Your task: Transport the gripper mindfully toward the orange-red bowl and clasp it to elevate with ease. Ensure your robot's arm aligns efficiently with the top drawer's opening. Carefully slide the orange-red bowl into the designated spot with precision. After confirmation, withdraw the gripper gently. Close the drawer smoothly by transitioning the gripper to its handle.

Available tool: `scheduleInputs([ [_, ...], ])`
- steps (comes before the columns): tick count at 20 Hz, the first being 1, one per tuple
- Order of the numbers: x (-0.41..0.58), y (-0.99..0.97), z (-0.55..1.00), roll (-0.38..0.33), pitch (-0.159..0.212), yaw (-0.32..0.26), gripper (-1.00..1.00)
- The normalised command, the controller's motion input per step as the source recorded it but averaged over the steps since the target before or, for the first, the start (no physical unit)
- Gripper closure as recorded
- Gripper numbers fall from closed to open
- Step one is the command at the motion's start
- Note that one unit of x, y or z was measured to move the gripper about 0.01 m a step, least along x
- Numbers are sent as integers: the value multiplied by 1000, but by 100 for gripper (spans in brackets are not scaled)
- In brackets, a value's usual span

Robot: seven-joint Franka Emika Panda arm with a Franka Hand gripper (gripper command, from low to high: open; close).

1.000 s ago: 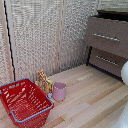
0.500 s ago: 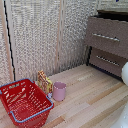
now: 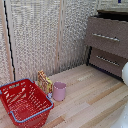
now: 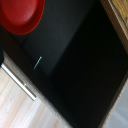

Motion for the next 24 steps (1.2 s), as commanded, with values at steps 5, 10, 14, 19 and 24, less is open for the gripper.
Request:
scheduleInputs([
  [5,0,250,-30,-291,207,120,-100],
  [10,-25,231,-5,-297,239,107,-100],
  [14,-1,196,-96,-322,210,107,-100],
  [19,0,158,-221,-346,170,119,-100],
  [24,41,217,-310,-348,147,114,-100],
])
